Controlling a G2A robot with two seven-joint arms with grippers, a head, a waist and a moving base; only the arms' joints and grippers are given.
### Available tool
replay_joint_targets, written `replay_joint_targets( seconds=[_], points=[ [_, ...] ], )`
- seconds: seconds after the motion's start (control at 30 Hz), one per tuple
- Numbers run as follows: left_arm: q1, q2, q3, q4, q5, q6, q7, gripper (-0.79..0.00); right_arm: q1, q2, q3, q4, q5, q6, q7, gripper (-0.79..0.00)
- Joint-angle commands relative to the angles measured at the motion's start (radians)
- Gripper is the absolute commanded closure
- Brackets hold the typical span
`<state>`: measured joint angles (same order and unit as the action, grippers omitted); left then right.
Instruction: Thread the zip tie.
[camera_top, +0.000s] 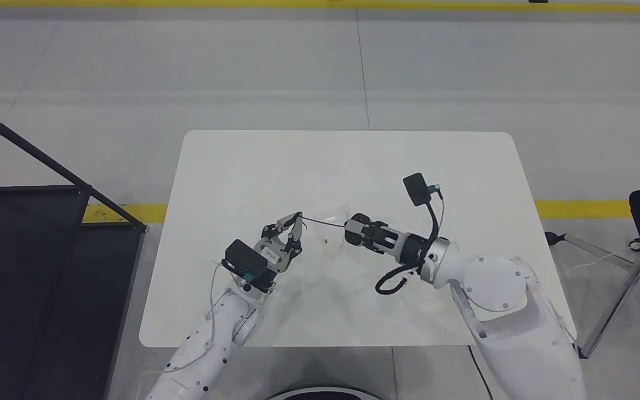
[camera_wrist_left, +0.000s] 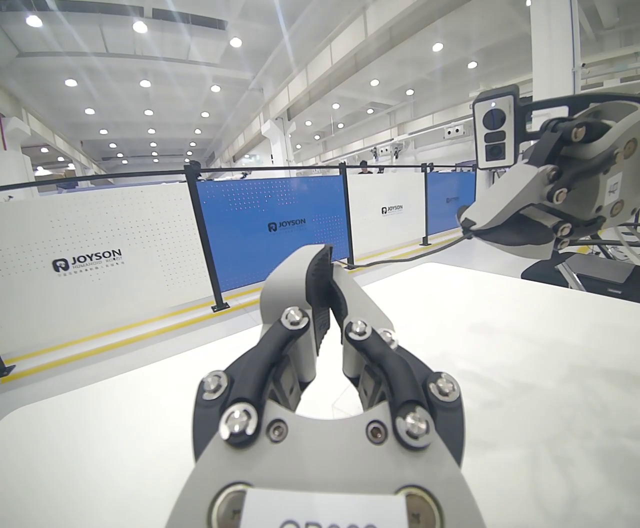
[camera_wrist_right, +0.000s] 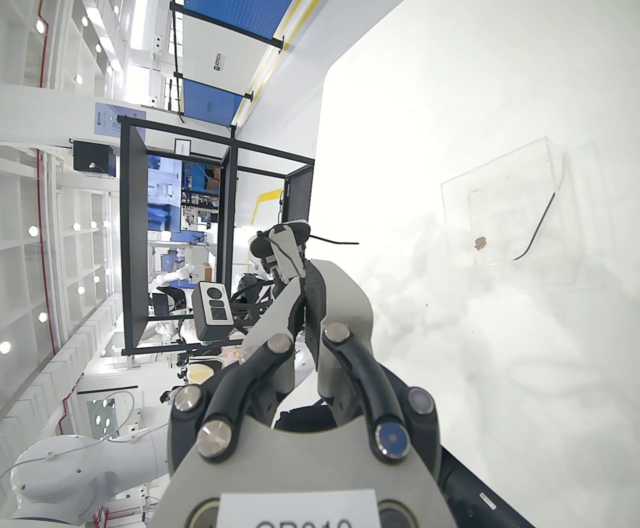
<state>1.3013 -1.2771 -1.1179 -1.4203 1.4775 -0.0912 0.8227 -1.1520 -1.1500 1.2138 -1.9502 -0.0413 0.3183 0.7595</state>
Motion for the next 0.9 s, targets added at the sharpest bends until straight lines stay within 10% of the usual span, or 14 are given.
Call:
replay_joint_targets(
  seconds=[0.0, 0.87],
  points=[
    [0.0, 0.0, 0.0, 0.0, 0.0, 0.0, 0.0, 0.0, -0.002, 0.0, 0.001, -0.001, 0.003, -0.004, -0.001, 0.0],
    [0.0, 0.0, 0.0, 0.0, 0.0, 0.0, 0.0, 0.0, 0.003, 0.004, 0.0, 0.009, 0.029, 0.0, -0.014, 0.0]
  ],
)
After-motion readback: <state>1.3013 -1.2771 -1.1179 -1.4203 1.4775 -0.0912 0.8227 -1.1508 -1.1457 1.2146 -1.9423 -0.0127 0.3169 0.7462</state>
